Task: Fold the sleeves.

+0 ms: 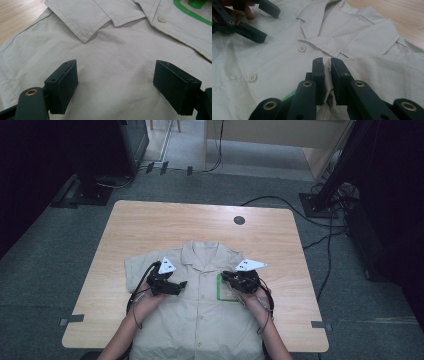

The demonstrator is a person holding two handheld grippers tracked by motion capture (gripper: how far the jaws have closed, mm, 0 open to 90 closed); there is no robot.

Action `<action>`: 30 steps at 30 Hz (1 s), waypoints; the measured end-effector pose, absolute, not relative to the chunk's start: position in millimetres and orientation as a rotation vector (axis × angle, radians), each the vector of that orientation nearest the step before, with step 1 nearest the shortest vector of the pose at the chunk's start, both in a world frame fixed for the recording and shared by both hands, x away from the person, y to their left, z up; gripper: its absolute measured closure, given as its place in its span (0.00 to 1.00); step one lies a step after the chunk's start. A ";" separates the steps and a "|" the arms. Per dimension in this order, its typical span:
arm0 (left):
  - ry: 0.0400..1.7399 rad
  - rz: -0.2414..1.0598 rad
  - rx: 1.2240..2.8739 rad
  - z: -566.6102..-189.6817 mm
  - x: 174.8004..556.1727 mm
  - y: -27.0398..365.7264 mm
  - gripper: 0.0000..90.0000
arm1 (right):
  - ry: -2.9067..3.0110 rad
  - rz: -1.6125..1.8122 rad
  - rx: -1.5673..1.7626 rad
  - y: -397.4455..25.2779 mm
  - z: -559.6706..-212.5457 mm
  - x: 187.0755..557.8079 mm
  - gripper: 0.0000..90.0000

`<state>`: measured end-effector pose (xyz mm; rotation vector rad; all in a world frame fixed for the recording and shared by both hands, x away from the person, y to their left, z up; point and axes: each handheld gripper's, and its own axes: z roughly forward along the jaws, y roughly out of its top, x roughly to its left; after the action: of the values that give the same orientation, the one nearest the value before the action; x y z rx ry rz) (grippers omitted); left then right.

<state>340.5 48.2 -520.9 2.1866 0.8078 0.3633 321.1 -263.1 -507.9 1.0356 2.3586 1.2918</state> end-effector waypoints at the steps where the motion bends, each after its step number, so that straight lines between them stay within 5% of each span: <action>1: 0.807 0.363 2.187 -520.9 340.6 48.2 0.22 | 2.363 1.288 1.034 -262.5 -508.4 321.3 0.90; 30: 0.808 0.363 2.186 -520.9 340.5 48.1 0.22 | 2.342 1.339 1.017 -270.1 -501.1 319.8 0.65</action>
<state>340.5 48.1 -520.9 2.1862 0.8081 0.3631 319.8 -270.1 -501.1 1.0168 2.3418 1.3387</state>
